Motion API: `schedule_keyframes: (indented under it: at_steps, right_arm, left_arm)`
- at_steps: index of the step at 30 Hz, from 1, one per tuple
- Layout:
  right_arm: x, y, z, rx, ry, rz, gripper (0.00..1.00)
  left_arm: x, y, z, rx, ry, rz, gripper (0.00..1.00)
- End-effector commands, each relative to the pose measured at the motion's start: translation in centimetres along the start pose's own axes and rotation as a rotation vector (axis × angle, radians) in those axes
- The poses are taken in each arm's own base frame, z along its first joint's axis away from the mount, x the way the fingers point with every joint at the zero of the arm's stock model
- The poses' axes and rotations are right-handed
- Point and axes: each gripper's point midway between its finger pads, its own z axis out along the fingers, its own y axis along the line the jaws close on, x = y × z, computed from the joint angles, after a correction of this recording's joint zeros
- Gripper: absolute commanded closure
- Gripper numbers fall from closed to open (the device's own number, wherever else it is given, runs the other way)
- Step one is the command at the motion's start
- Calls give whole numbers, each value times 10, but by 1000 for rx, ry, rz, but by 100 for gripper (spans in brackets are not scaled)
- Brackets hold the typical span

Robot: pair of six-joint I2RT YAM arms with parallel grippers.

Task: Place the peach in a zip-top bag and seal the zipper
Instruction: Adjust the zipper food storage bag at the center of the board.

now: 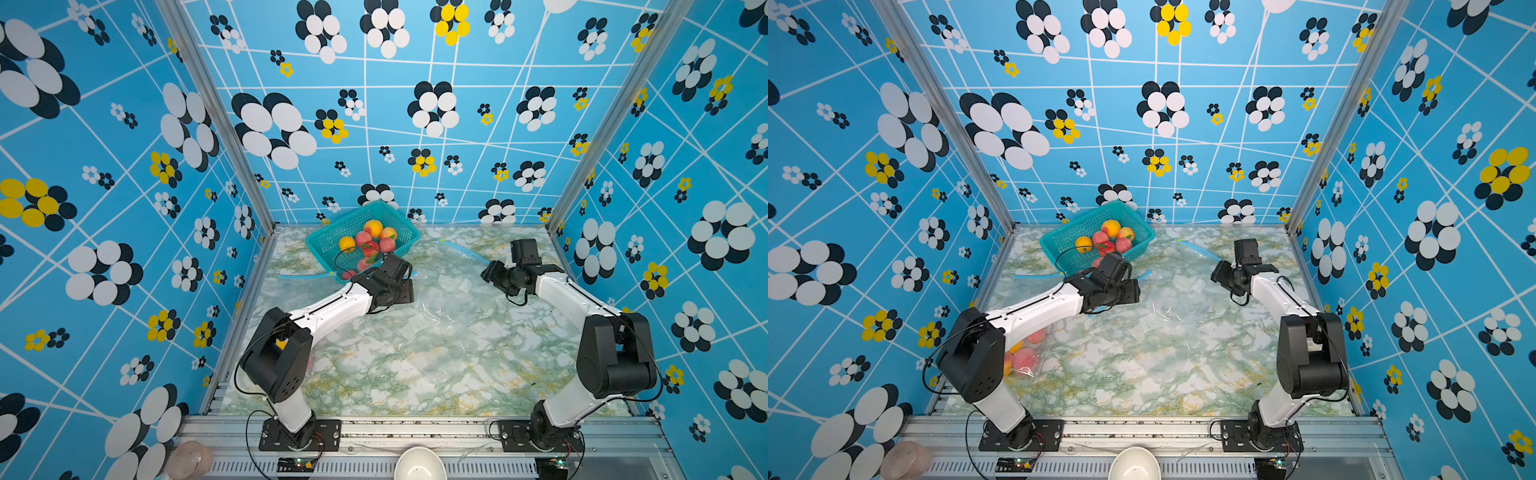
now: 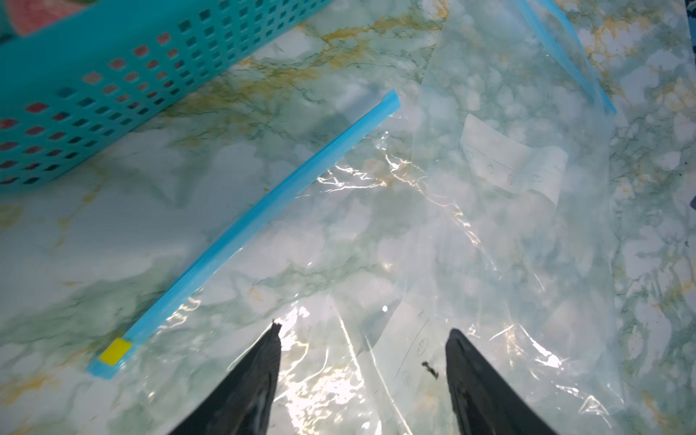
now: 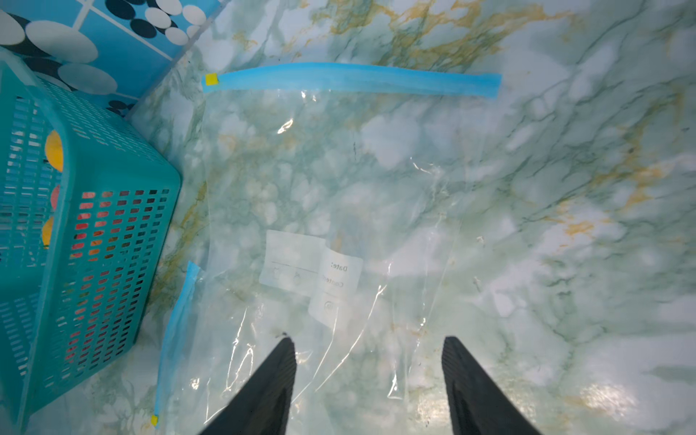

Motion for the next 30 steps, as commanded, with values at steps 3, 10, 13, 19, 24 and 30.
schedule_keyframes:
  at_steps: [3,10,13,19,24,30]
  right_arm:
    - [8,9,2,-68,28,-2,36]
    - [13,13,-13,-93,28,-28,36]
    - [12,14,-18,-98,22,-33,36]
    - [6,21,-31,-113,1,-44,36]
    - [-5,34,-56,-127,-18,-79,36]
    - [8,75,-71,-156,40,-213,35]
  left_arm:
    - [-2,-39,39,143,49,-8,34]
    - [12,-54,68,217,137,-47,50]
    - [18,-62,66,270,159,-78,68]
    - [20,-91,35,385,180,-127,93]
    - [30,-130,-11,481,189,-125,93]
    - [65,-174,-43,485,197,-22,83]
